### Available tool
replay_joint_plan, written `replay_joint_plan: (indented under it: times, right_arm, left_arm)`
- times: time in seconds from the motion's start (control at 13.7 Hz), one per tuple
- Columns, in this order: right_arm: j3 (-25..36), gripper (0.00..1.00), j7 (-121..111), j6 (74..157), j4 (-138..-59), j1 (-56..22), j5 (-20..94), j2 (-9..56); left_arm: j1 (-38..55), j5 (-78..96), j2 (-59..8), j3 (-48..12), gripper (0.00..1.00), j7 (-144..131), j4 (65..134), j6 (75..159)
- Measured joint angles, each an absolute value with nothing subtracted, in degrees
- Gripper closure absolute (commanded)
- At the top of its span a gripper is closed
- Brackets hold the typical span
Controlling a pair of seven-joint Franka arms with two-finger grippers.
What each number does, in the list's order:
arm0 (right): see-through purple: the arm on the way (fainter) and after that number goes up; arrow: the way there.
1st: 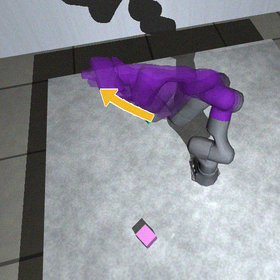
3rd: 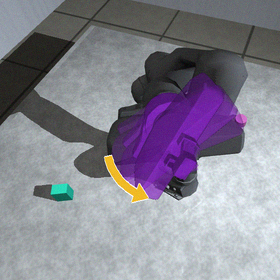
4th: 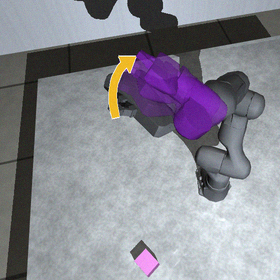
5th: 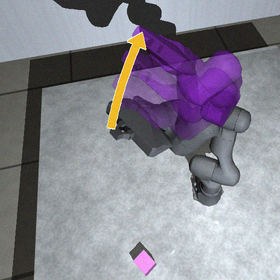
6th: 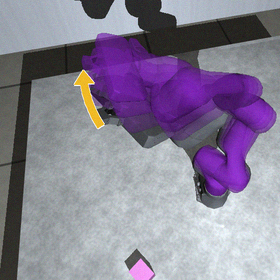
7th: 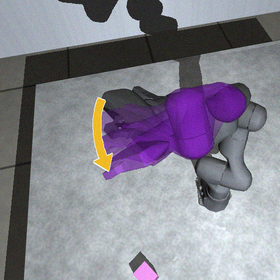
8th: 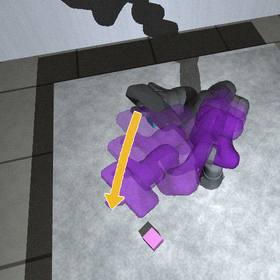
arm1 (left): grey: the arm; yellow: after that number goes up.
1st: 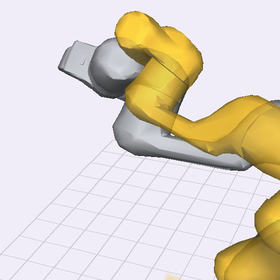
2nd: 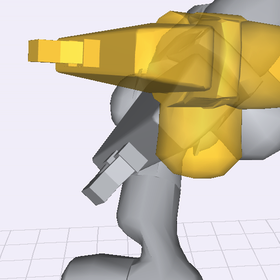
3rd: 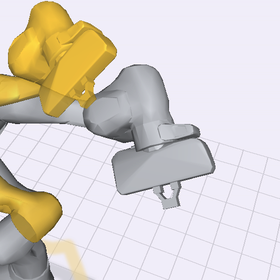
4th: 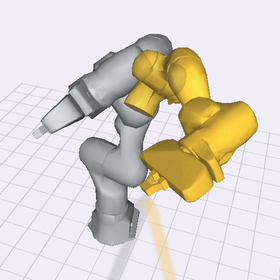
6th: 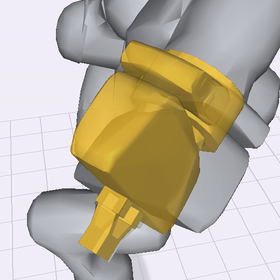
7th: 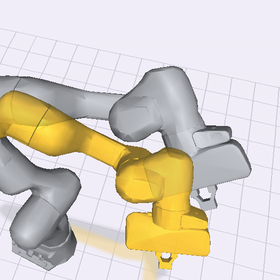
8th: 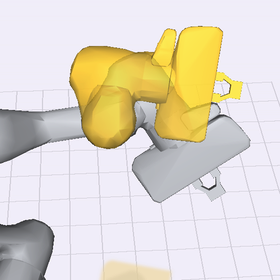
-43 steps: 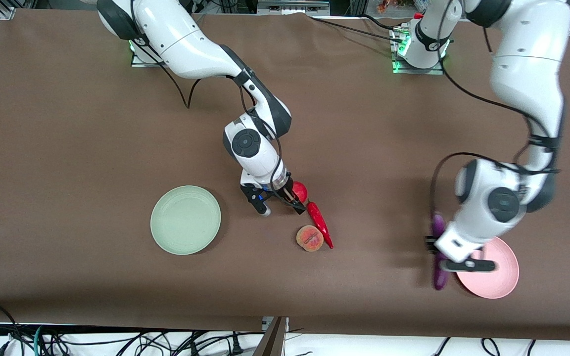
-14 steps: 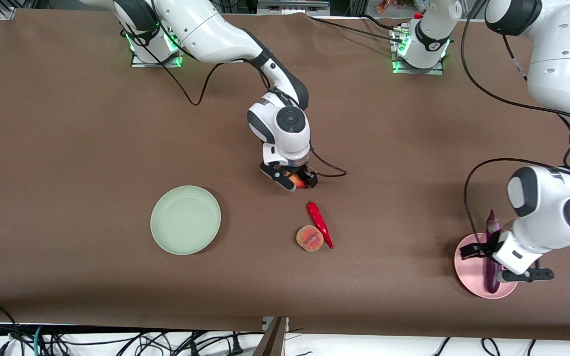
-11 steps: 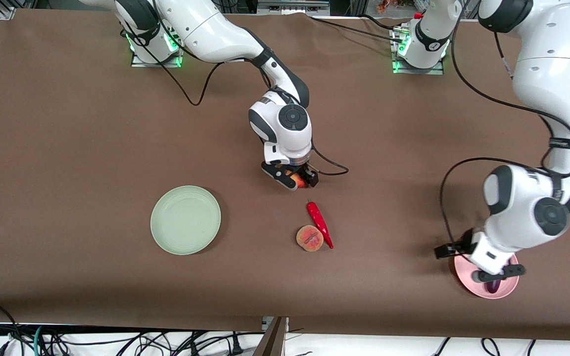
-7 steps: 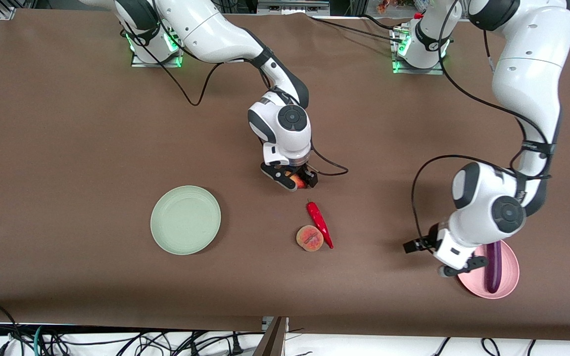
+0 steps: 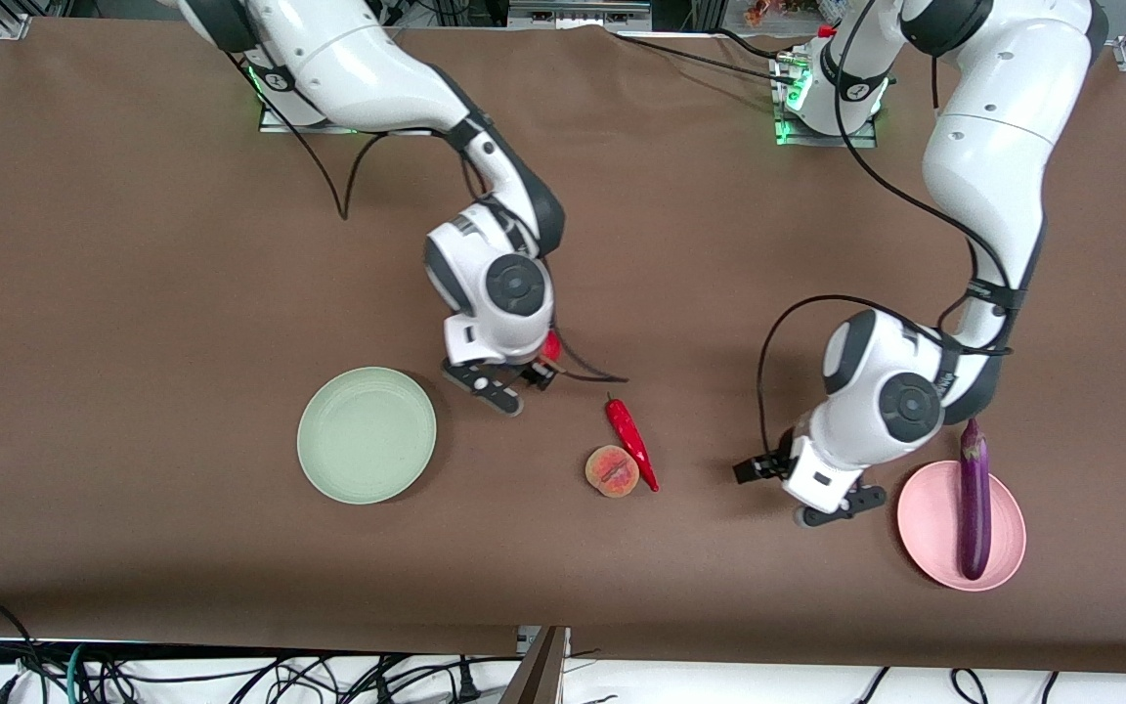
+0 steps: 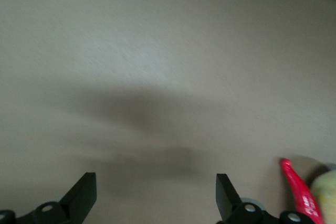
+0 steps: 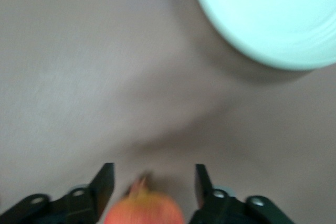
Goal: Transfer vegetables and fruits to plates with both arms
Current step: 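Release the eggplant and lift the left gripper while the right gripper grasps the apple, then grasp the red chili with the left gripper while the right gripper holds the apple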
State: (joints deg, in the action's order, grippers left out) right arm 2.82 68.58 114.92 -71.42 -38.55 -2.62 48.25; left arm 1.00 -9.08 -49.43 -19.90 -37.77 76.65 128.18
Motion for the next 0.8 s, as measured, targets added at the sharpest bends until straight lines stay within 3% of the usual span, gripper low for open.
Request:
replay_joint_plan:
  times: [0.07, 0.15, 0.22, 0.8]
  right_arm:
    - [2.73, 0.89, 67.41, 114.07, -71.49, -37.45, -2.08, 47.35]
    - [2.58, 0.27, 67.12, 113.82, -71.65, -36.98, -1.11, 46.8]
    - [2.33, 0.0, 67.26, 113.82, -71.72, -37.04, 0.05, 46.72]
    - [1.25, 0.0, 76.13, 114.57, -73.67, -45.27, 2.66, 46.96]
  left_arm:
    - [2.77, -9.08, -49.42, -20.06, 0.0, -40.52, 76.67, 128.21]
    - [4.85, -9.09, -49.42, -20.2, 0.0, -43.27, 76.69, 128.23]
    - [7.01, -9.09, -49.42, -20.23, 0.0, -45.76, 76.75, 128.23]
    - [13.28, -9.25, -49.44, -20.41, 0.0, -56.26, 78.36, 132.68]
